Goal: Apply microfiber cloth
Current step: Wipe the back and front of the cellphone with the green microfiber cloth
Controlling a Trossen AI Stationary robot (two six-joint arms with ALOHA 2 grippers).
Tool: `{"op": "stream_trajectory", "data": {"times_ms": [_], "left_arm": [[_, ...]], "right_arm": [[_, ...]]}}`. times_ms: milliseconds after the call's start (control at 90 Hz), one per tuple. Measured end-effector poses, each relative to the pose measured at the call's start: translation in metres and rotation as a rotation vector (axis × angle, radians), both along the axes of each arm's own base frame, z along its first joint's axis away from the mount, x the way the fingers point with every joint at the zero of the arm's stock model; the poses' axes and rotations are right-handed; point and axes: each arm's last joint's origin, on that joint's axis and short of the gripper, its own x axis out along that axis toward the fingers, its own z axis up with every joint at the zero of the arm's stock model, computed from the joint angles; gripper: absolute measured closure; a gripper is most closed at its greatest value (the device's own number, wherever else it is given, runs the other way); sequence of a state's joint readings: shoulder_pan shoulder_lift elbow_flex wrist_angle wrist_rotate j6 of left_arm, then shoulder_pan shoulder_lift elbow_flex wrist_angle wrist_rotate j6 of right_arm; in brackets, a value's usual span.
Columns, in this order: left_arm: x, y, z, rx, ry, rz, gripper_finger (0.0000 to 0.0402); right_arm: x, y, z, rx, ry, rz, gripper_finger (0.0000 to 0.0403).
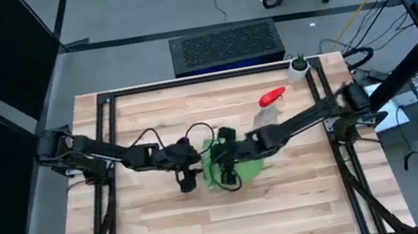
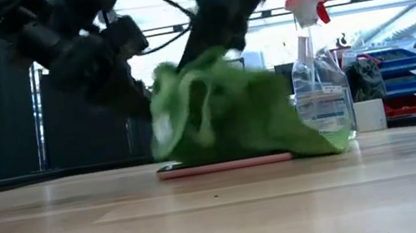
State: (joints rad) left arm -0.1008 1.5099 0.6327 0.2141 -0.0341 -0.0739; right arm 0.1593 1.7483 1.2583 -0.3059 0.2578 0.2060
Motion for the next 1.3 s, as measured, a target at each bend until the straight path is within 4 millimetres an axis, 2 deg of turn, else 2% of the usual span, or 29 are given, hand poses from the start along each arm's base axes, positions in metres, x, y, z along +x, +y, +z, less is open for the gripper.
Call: {"op": "stream_trajectory", "data": {"times_ms": [111, 267, 422, 589, 744, 922, 1100, 1300], "left_arm": [[0.006, 0.0, -0.014, 0.001, 0.016, -0.005, 0.0217], [0.009, -0.005, -0.031, -0.021, 0.059, -0.008, 0.0217], [0.014, -0.009, -0.04, -0.026, 0.049, -0.023, 0.0217], [0.018, -0.01, -0.054, -0.028, 0.065, -0.029, 0.0217], [0.019, -0.01, -0.061, -0.026, 0.087, -0.028, 0.0217], [0.018, -0.01, -0.062, -0.025, 0.096, -0.028, 0.0217], [0.017, -0.01, -0.063, -0.024, 0.113, -0.03, 0.0217], [0.017, -0.01, -0.063, -0.027, 0.114, -0.035, 0.0217]], "right_arm": [[-0.021, 0.0, 0.013, 0.027, 0.082, -0.045, 0.0403], [-0.033, 0.013, 0.006, 0.056, 0.145, -0.055, 0.0403], [-0.019, 0.021, -0.022, 0.082, 0.057, -0.043, 0.0403], [0.004, 0.012, -0.055, 0.066, 0.031, -0.055, 0.0403], [0.012, 0.004, -0.089, 0.047, 0.107, -0.071, 0.0403], [0.015, 0.005, -0.115, 0.022, 0.177, -0.076, 0.0403], [0.008, 0.016, -0.125, 0.04, 0.278, -0.085, 0.0403], [-0.007, 0.036, -0.121, 0.046, 0.354, -0.087, 0.0403]]}}
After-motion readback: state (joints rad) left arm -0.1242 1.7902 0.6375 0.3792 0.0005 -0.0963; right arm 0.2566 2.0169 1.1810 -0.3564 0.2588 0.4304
